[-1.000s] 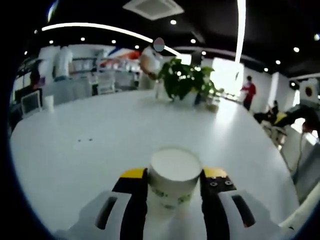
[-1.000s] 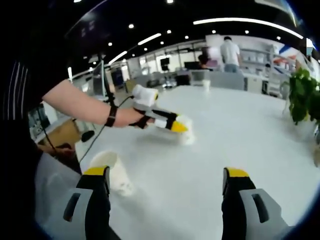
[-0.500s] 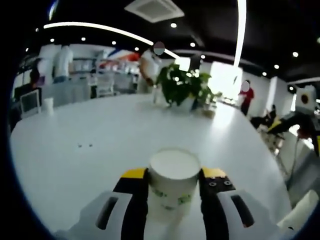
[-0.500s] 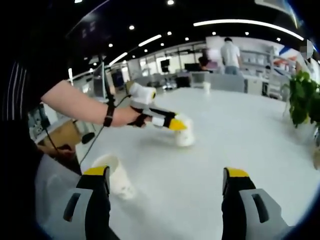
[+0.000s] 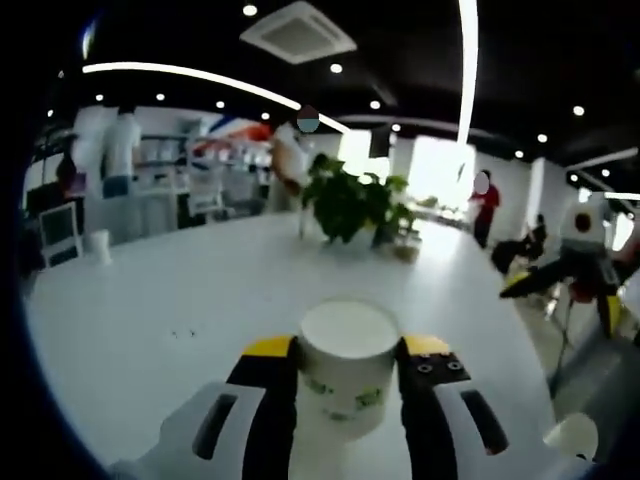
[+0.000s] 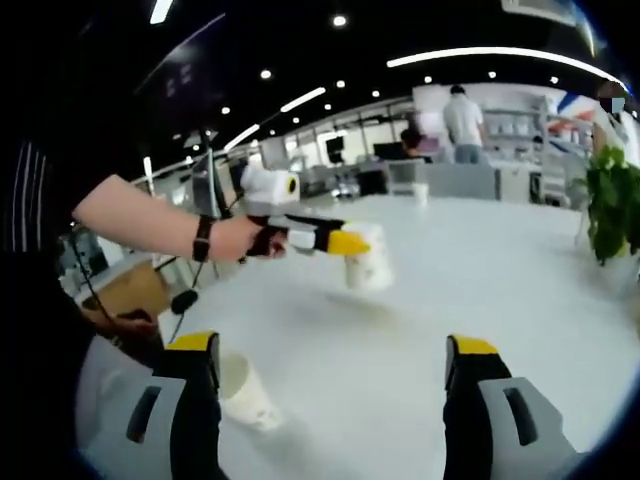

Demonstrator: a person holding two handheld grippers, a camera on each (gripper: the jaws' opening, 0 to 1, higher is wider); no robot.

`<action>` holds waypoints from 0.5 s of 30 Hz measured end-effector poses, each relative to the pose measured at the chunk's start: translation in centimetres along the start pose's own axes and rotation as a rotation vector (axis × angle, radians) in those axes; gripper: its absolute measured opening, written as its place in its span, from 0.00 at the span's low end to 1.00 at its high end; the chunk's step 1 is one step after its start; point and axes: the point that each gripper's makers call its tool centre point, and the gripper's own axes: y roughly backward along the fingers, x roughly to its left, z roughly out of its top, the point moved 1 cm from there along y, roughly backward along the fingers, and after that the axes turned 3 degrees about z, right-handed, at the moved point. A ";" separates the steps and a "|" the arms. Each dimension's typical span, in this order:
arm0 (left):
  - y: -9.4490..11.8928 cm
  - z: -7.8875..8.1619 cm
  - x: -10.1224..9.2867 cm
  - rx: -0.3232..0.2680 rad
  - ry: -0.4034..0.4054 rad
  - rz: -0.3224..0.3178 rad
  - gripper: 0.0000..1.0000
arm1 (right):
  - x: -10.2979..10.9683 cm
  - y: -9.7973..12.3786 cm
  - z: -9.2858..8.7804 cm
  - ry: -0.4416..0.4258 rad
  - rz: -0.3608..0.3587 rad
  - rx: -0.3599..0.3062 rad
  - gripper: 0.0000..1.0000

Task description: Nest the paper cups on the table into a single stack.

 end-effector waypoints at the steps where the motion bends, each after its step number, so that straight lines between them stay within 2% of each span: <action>1: 0.2 0.4 -0.2 -0.007 -0.011 -0.009 0.38 | 0.2 -0.2 0.2 0.002 0.005 -0.001 0.91; 5: 1.2 1.9 -1.4 -0.006 -0.041 -0.029 0.38 | 1.0 -1.2 1.1 0.024 0.030 -0.014 0.90; 7: 1.5 2.2 -1.3 -0.006 -0.044 -0.028 0.38 | 1.3 -1.6 1.4 0.031 0.039 -0.018 0.90; 15: 3.0 4.2 -4.2 -0.027 -0.070 -0.062 0.38 | 2.9 -1.7 2.2 0.057 0.060 -0.034 0.90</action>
